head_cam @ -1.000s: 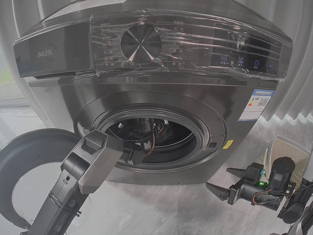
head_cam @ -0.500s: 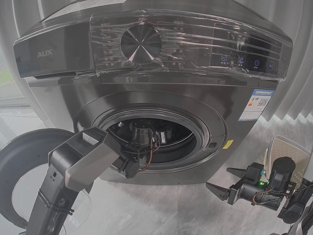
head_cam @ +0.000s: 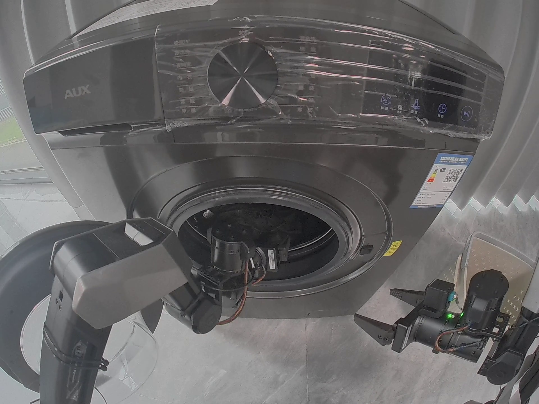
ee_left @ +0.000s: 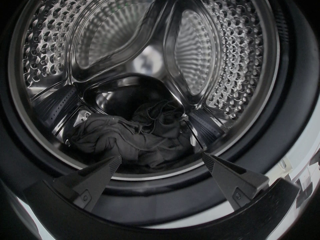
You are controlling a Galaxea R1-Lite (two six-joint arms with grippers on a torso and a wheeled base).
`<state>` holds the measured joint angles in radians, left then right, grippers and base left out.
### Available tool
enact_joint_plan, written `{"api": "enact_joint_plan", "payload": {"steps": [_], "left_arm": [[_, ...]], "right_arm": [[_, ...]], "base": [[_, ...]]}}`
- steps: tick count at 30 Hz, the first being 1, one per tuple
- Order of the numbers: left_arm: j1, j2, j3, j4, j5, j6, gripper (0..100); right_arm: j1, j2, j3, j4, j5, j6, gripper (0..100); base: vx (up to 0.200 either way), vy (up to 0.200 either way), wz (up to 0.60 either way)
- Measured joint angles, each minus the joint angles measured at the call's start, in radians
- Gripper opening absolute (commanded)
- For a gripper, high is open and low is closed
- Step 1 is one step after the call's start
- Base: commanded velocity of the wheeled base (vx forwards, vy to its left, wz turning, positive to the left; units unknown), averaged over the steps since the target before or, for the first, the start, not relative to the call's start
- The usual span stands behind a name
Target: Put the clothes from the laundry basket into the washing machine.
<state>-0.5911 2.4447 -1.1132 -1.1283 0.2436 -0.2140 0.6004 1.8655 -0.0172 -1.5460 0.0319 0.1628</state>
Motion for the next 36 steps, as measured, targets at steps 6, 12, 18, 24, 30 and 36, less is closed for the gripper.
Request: {"api": "enact_joint_plan", "payload": {"steps": [6,12,18,24,30,36], "left_arm": [[-0.026,-0.05,0.15,-0.081,0.0,-0.001,100],[-0.052,-0.14,0.28,-0.112,-0.001,-0.003,100],[-0.077,-0.247,0.416,-0.141,-0.003,-0.006,100],[-0.119,-0.381,0.551,-0.168,-0.003,-0.009,100],[-0.182,-0.553,0.684,-0.168,-0.001,-0.012,100],[-0.209,-0.738,0.81,-0.16,0.001,-0.012,100]], "right_arm": [[0.0,0.0,0.0,0.0,0.0,0.0,100],[0.004,0.0,0.0,0.0,-0.001,0.0,100],[0.008,-0.005,0.0,0.0,-0.002,0.0,100],[0.016,-0.031,0.0,0.0,-0.008,-0.003,100],[0.02,-0.095,0.0,0.0,-0.013,-0.041,100],[0.019,-0.191,0.0,0.005,-0.018,-0.072,100]], "base": [[0.0,0.0,0.0],[0.0,0.0,0.0],[0.0,0.0,0.0],[0.0,0.0,0.0],[0.0,0.0,0.0],[0.0,0.0,0.0]]}}
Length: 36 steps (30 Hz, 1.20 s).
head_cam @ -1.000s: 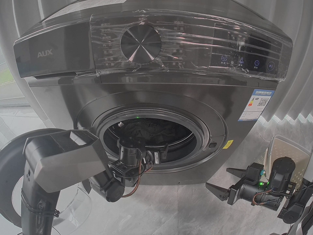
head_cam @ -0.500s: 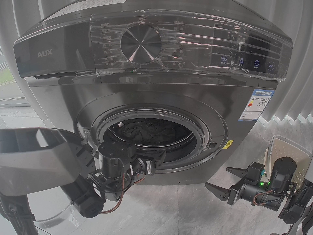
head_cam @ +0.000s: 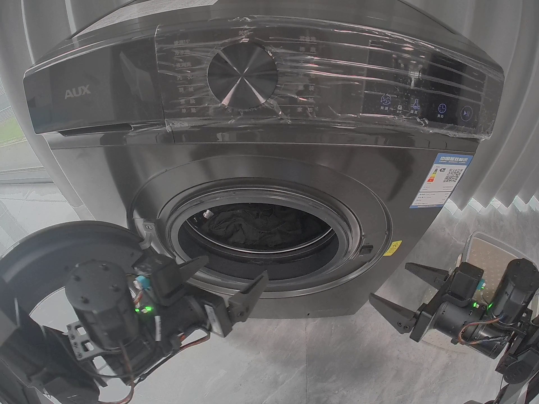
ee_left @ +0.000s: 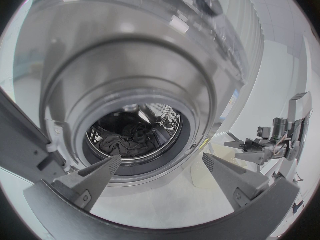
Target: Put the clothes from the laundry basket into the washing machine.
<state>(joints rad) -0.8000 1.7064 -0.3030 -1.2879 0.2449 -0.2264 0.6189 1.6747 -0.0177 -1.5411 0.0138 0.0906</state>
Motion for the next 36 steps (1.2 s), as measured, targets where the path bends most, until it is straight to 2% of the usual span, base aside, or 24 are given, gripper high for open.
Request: {"api": "enact_joint_plan", "payload": {"steps": [7,13,22,27,32,36], "left_arm": [[-0.004,-0.184,0.105,0.018,0.015,0.004,100],[0.011,-0.308,0.179,0.024,0.055,0.03,100],[0.133,-0.498,0.277,0.102,0.066,0.065,100],[0.22,-0.639,0.284,0.23,0.066,0.089,100],[0.292,-0.798,0.286,0.431,0.057,0.109,100],[0.358,-0.926,0.286,0.58,0.06,0.118,100]], "right_arm": [[-0.002,-0.102,0.0,0.005,-0.052,-0.01,100],[-0.042,-0.202,0.0,0.007,-0.068,-0.012,100],[-0.173,-0.333,0.0,0.022,-0.061,-0.024,100],[-0.218,-0.396,0.0,0.075,-0.058,-0.04,100],[-0.253,-0.464,0.0,0.146,-0.052,-0.066,100],[-0.313,-0.527,0.0,0.183,-0.03,-0.091,100]], "base": [[0.0,0.0,0.0],[0.0,0.0,0.0],[0.0,0.0,0.0],[0.0,0.0,0.0],[0.0,0.0,0.0],[0.0,0.0,0.0]]}}
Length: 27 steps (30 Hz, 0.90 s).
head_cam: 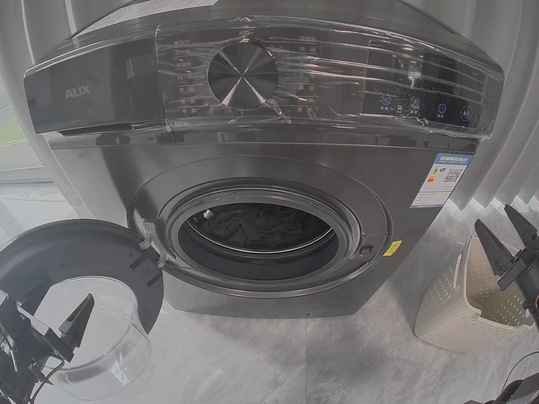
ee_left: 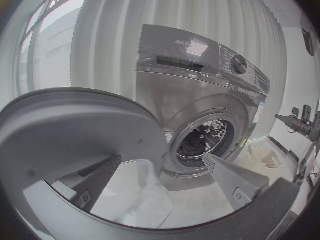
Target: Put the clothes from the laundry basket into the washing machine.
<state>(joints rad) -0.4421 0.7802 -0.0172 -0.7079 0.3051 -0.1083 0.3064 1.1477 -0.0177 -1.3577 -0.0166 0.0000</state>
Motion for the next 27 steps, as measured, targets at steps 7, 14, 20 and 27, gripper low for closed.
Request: {"api": "enact_joint_plan", "payload": {"steps": [7,14,20,27], "left_arm": [[0.127,-0.196,0.0,0.173,-0.006,0.027,100],[0.182,-0.37,0.0,0.294,-0.033,0.032,100],[0.238,-0.514,0.0,0.416,-0.126,0.034,100],[0.284,-0.624,0.0,0.517,-0.165,0.037,100]], "right_arm": [[-0.101,-0.175,0.0,0.173,0.053,-0.044,100],[-0.152,-0.439,0.0,0.469,0.074,-0.082,100],[-0.193,-0.724,0.0,0.794,0.086,-0.114,100],[-0.216,-0.94,0.0,1.187,0.085,-0.114,100]], "base": [[0.0,0.0,0.0],[0.0,0.0,0.0],[0.0,0.0,0.0],[-0.086,0.0,0.0]]}}
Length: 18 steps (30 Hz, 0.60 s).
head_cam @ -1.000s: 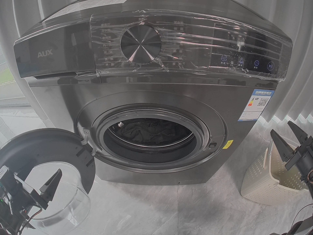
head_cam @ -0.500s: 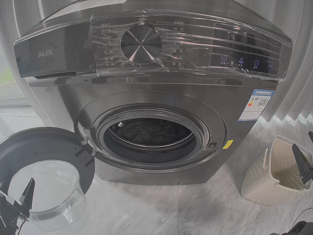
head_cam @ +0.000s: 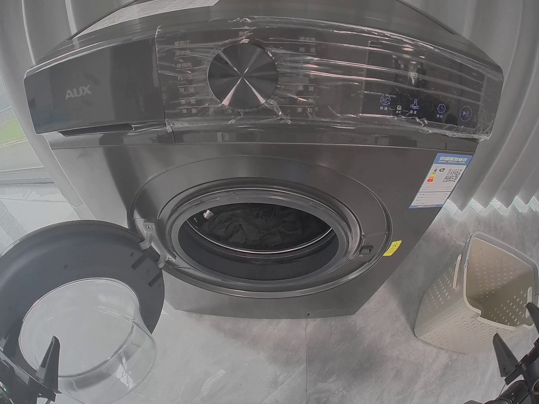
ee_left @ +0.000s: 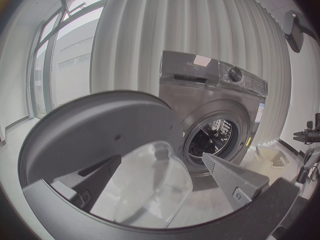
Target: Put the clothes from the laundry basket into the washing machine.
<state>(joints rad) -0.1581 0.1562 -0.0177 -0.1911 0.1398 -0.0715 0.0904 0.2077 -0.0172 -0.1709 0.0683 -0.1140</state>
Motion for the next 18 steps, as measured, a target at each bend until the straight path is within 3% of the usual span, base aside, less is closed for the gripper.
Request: {"api": "enact_joint_plan", "payload": {"steps": [3,9,15,18], "left_arm": [[0.013,-0.031,0.0,0.096,-0.003,0.007,100],[0.024,-0.056,0.0,0.119,-0.01,0.025,100],[0.026,-0.067,0.0,0.12,-0.013,0.018,100],[0.026,-0.069,0.0,0.12,-0.031,0.005,100]], "right_arm": [[-0.007,-0.053,0.0,0.092,-0.006,0.007,100],[-0.011,-0.094,0.0,0.12,-0.069,0.081,100],[-0.011,-0.11,0.0,0.169,-0.041,0.077,100],[-0.011,-0.113,0.0,0.169,-0.041,0.107,100]], "base": [[-0.2,0.0,0.0],[0.0,0.0,0.0],[0.0,0.0,0.0],[-0.2,0.0,0.0]]}}
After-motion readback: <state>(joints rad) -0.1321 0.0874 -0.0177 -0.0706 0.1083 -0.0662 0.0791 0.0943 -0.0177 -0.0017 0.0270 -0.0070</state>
